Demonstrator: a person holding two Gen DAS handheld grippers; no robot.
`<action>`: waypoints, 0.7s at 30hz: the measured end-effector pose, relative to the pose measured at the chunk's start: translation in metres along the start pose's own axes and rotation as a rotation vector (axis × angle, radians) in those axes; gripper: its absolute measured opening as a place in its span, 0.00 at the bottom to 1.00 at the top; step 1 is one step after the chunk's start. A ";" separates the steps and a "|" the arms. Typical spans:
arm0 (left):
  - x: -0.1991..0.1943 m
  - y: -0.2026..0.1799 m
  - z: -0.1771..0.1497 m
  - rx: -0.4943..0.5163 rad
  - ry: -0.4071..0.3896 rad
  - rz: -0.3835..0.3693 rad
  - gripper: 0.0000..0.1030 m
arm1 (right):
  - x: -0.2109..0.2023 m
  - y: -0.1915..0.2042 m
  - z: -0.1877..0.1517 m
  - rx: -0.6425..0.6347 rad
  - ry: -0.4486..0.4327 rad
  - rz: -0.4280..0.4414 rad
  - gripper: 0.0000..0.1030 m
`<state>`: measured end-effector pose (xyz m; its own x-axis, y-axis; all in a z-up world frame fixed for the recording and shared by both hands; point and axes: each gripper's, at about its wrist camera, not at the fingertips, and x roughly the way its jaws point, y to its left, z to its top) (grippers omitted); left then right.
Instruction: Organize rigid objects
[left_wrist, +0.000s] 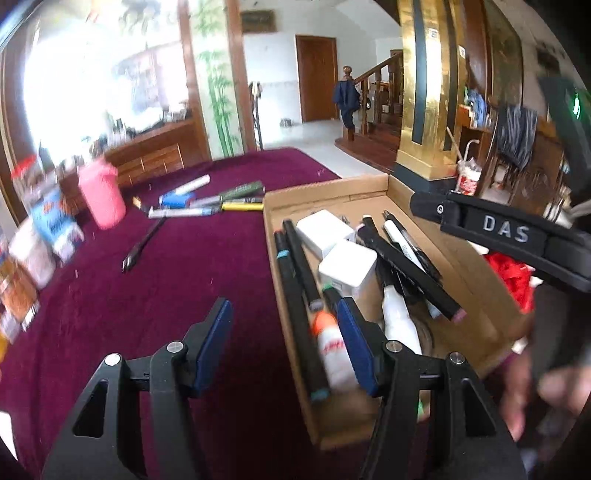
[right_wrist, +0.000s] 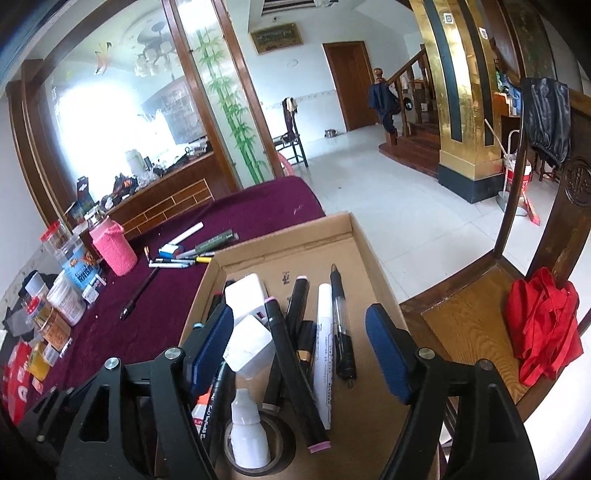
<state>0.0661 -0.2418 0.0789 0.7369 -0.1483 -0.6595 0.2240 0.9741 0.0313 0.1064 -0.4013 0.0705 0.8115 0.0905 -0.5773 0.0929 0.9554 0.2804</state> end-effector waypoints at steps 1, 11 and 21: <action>-0.008 0.009 -0.005 -0.014 0.014 -0.014 0.57 | -0.001 0.001 0.000 -0.003 -0.005 -0.001 0.74; -0.050 0.035 -0.044 0.009 -0.052 0.026 0.81 | -0.015 0.022 -0.007 -0.051 -0.038 -0.064 0.82; -0.063 0.035 -0.042 0.017 -0.085 -0.050 0.81 | -0.088 0.037 -0.081 -0.134 -0.134 -0.108 0.89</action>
<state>0.0010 -0.1911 0.0897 0.7756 -0.2111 -0.5949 0.2721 0.9622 0.0133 -0.0078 -0.3515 0.0694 0.8711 -0.0435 -0.4891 0.1127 0.9872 0.1128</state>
